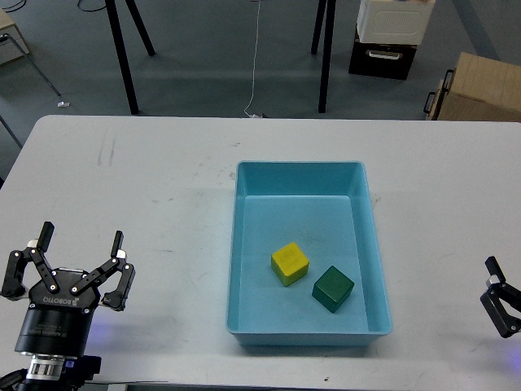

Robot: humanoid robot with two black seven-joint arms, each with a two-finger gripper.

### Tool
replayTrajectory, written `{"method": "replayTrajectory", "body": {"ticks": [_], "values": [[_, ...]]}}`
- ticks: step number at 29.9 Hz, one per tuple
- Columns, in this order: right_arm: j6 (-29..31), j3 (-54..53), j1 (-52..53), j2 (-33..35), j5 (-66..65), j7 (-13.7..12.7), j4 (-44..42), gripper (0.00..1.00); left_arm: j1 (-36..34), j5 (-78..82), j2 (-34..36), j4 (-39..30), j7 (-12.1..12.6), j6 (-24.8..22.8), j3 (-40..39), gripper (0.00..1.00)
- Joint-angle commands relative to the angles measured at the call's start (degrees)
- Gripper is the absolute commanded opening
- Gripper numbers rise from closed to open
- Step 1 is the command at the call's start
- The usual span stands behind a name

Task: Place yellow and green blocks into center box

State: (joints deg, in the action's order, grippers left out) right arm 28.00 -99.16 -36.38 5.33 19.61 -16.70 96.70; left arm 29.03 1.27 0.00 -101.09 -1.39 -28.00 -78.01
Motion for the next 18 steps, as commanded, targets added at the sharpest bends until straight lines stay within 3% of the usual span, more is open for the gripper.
{"method": "replayTrajectory", "body": {"ticks": [1, 18], "values": [[0.00, -0.51, 0.00, 0.04, 0.08, 0.79, -0.11, 1.00, -0.03, 0.04, 0.00, 0.01, 0.07, 0.00, 0.05, 1.00], [0.00, -0.95, 0.00, 0.04, 0.08, 0.88, -0.02, 1.00, -0.03, 0.04, 0.00, 0.01, -0.02, 0.00, 0.14, 1.00]]}}
